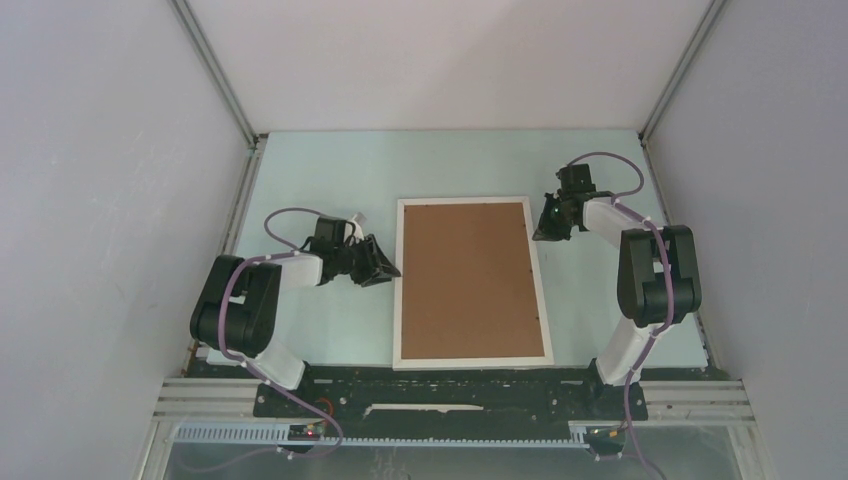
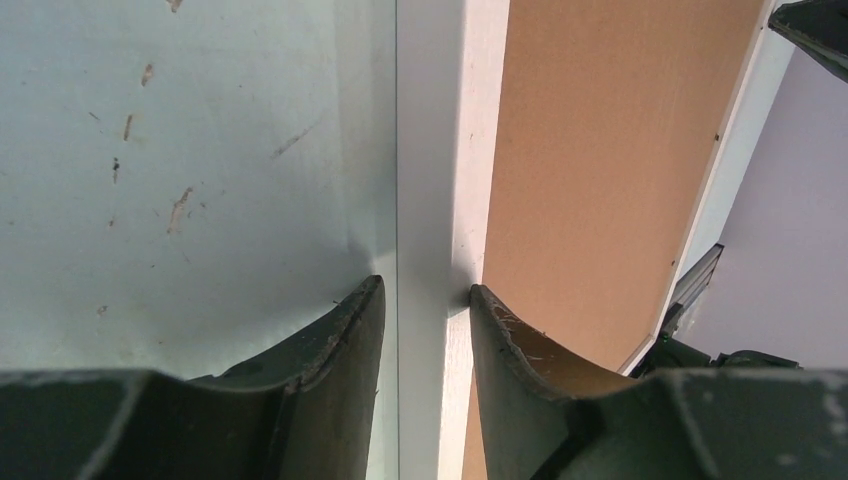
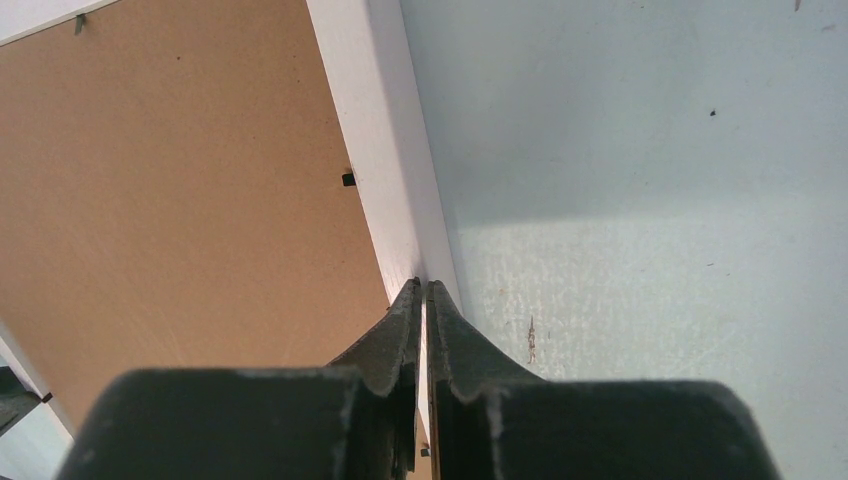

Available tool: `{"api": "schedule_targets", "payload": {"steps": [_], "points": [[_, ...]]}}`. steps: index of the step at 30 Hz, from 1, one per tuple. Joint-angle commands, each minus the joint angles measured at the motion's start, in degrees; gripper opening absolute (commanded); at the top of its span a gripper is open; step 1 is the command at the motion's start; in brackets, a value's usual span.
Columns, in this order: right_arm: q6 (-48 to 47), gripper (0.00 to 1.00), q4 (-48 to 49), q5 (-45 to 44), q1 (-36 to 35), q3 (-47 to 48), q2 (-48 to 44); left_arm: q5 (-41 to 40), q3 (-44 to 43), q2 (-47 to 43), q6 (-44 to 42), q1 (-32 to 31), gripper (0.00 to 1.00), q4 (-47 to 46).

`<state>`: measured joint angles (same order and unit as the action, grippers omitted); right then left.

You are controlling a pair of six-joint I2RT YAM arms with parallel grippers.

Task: Put the photo into the frame
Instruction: Install the photo frame at the center of the board.

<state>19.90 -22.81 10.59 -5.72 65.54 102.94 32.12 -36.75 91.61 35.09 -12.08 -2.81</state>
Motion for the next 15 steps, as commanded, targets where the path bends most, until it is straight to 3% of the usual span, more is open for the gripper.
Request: {"api": "schedule_targets", "payload": {"steps": [1,7,15], "points": [[0.3,0.09,-1.8,2.5,-1.9,-0.8,-0.2,-1.4,-0.1,0.6,-0.8,-0.6,0.45,0.4],[0.3,0.08,-1.8,2.4,-2.0,-0.8,-0.3,-3.7,-1.1,1.2,-2.7,-2.2,0.43,3.3],[0.6,0.1,-2.3,2.3,-2.1,-0.8,0.1,-4.4,0.0,-1.3,-3.1,-3.1,0.48,5.7]]}}
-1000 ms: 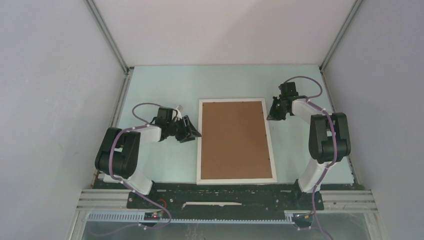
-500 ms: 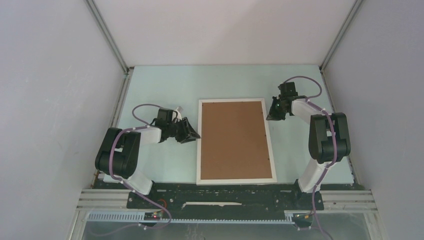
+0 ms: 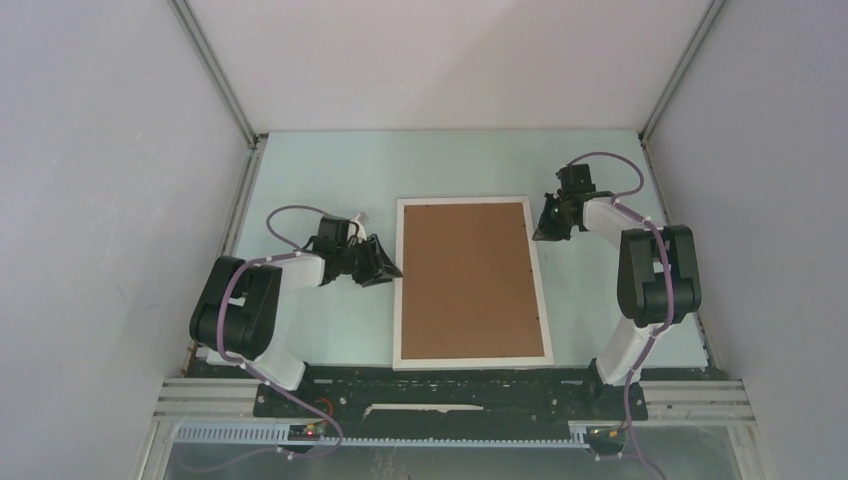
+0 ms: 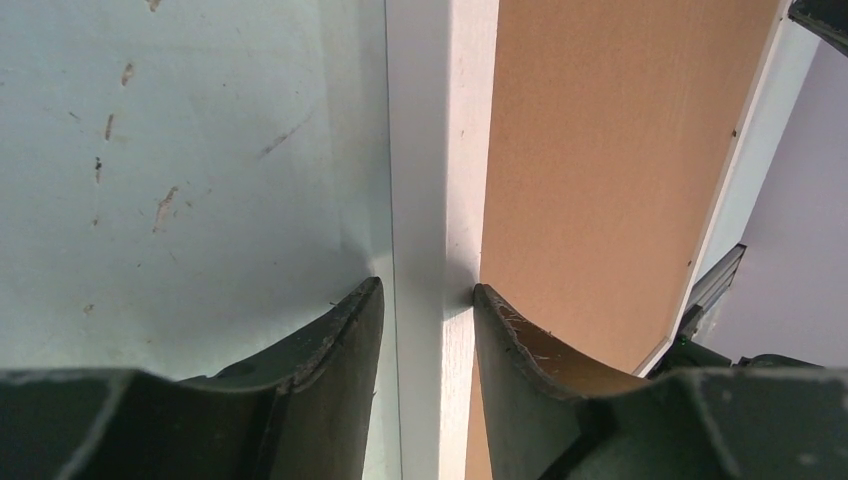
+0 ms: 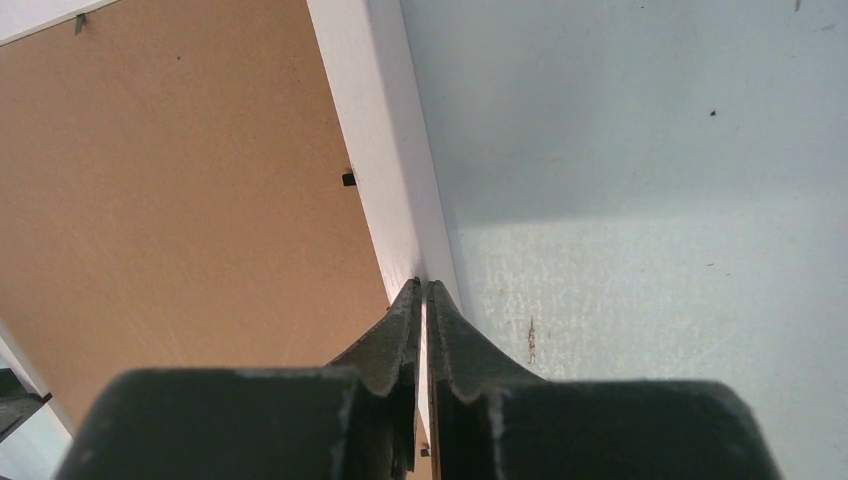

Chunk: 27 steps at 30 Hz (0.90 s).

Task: Put the photo into the frame
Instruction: Install the photo frame at the center of the board.

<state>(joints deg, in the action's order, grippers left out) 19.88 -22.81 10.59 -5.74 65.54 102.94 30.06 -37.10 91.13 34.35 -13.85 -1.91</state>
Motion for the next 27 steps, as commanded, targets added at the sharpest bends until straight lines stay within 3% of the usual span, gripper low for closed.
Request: {"api": "schedule_targets", "payload": {"steps": [1,6,10,16,22,27], "points": [[0.7,0.11,-2.5,2.0,-2.1,-0.8,0.0,-2.3,0.3,-0.8,-2.2,-1.3,0.48,4.8],[1.0,0.26,-7.1,-1.0,-2.5,-1.4,-2.1,-2.5,-0.2,0.0,-1.8,-1.3,0.48,5.4],[2.0,0.29,-5.8,0.9,-2.5,-8.3,-7.6,-2.7,-0.9,0.5,-0.5,-1.4,0.48,5.9],[1.6,0.26,-2.7,2.1,-3.1,-14.9,-10.5,-2.3,-3.6,3.0,1.3,-2.3,0.45,5.1],[3.0,0.23,1.4,6.5,-3.3,-13.8,-7.2,0.8,-8.1,9.1,7.5,-3.7,0.39,-2.5],[5.0,0.23,3.7,10.4,-3.2,-10.9,-3.7,2.1,-15.5,14.0,8.4,-4.1,0.38,-2.3]]}}
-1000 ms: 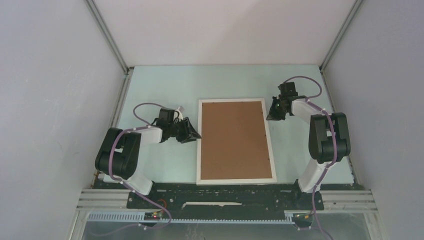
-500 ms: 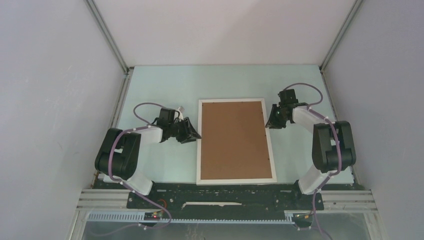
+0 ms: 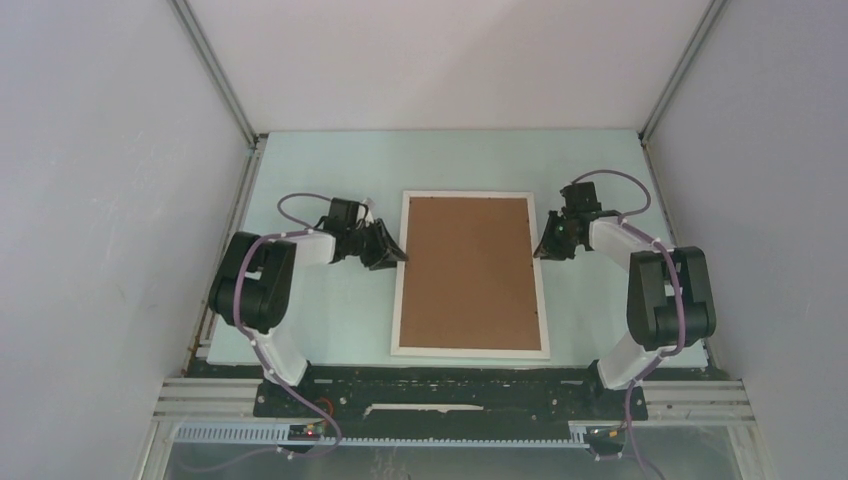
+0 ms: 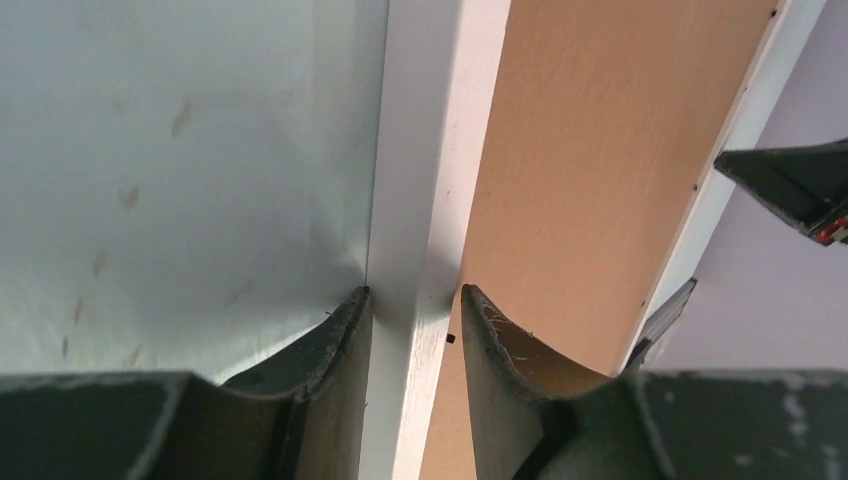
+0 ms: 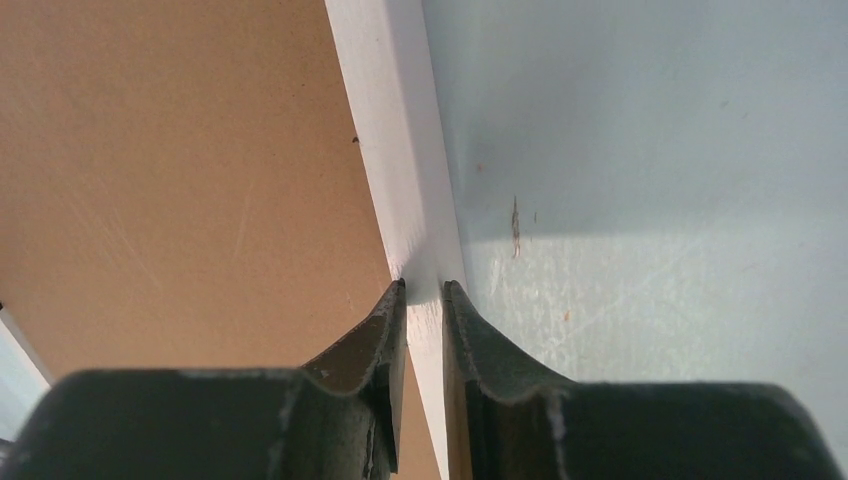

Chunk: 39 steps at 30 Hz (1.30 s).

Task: Put the photo into the frame
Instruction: Install the photo frame at the center of the board.

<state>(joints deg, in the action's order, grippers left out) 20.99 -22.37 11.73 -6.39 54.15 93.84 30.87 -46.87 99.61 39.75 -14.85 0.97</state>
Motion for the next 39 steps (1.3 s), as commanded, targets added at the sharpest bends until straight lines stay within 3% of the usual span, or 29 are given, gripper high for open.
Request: {"api": "schedule_targets", "payload": {"steps": [1,9,14,29,39], "points": [[3.8,0.23,3.0,9.1,-2.4,0.9,5.6,1.2,-6.9,5.8,3.0,-3.1,0.38,-4.5],[0.6,0.36,-1.0,4.0,-1.0,-0.1,1.3,-1.0,-3.9,-2.9,-2.4,-1.3,0.54,2.3],[0.7,0.34,0.8,5.1,-0.3,-1.2,3.2,-0.2,-0.6,-7.8,-4.5,1.4,0.62,3.4],[0.1,0.26,0.8,5.2,-0.2,-0.2,3.4,-4.6,-3.5,-3.2,-6.5,1.8,0.41,6.6],[-0.3,0.24,0.6,4.6,-0.8,0.0,3.2,-5.8,-5.2,0.0,-6.2,1.8,0.44,6.3]]}}
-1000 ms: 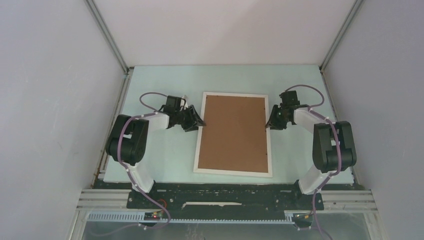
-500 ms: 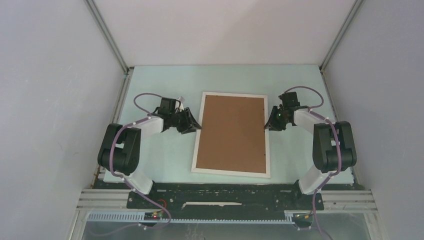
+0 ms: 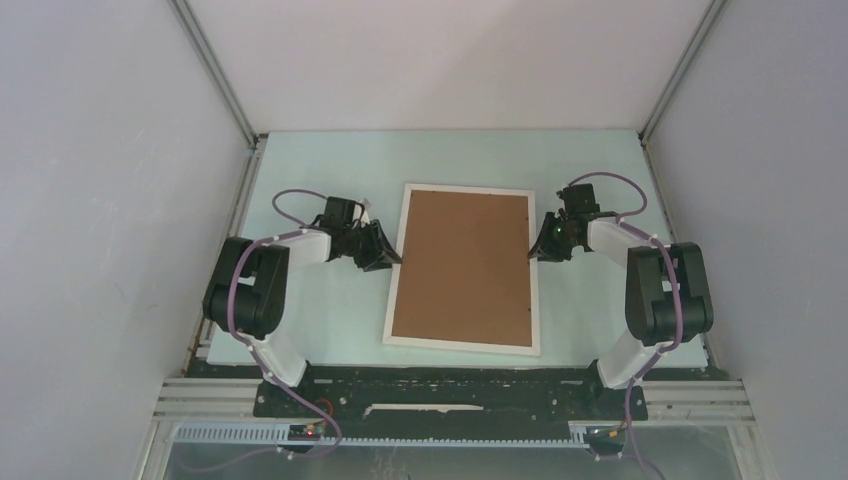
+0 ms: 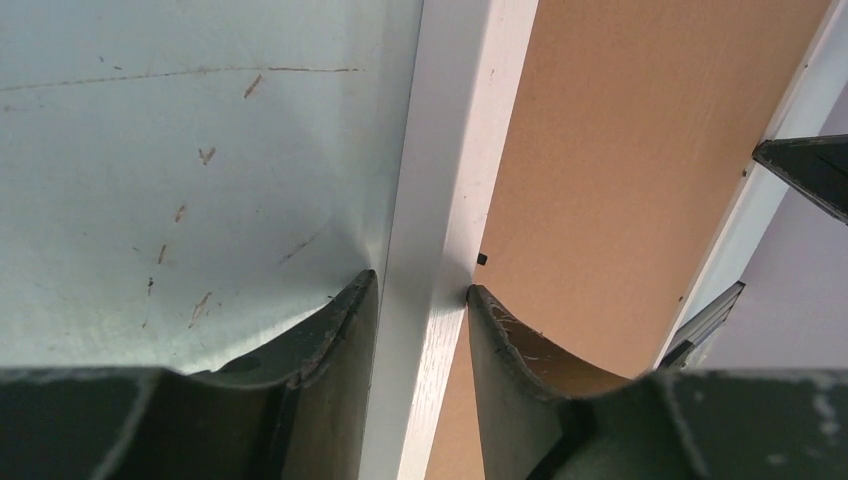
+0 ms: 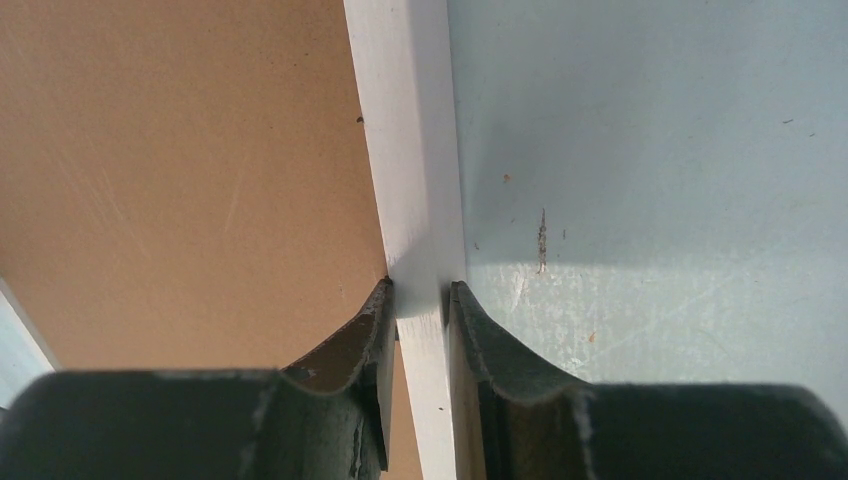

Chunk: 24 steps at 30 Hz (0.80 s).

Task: Put the photo into the frame
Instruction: Install the photo frame at the center of the board.

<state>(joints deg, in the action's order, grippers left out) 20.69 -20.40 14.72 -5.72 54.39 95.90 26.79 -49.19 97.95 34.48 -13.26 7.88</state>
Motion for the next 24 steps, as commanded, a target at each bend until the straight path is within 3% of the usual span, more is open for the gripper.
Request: {"api": "schedule_targets", "payload": {"steps": [1,9,19,24], "points": [[0.0,0.24,-1.4,1.6,-1.6,-0.3,1.2,-1.8,-3.0,1.8,-0.7,0.2,0.45,-0.7],[-0.2,0.23,-1.5,1.7,-1.8,-0.3,1.2,-0.8,-3.6,2.7,0.6,0.7,0.44,-2.6],[-0.2,0.22,-1.5,1.6,-1.9,-0.2,1.2,0.5,0.3,-4.1,0.1,2.4,0.5,-3.1],[-0.4,0.22,-1.6,1.6,-2.1,0.1,1.1,0.3,-0.2,-2.3,-0.2,2.3,0.48,-2.7]]}}
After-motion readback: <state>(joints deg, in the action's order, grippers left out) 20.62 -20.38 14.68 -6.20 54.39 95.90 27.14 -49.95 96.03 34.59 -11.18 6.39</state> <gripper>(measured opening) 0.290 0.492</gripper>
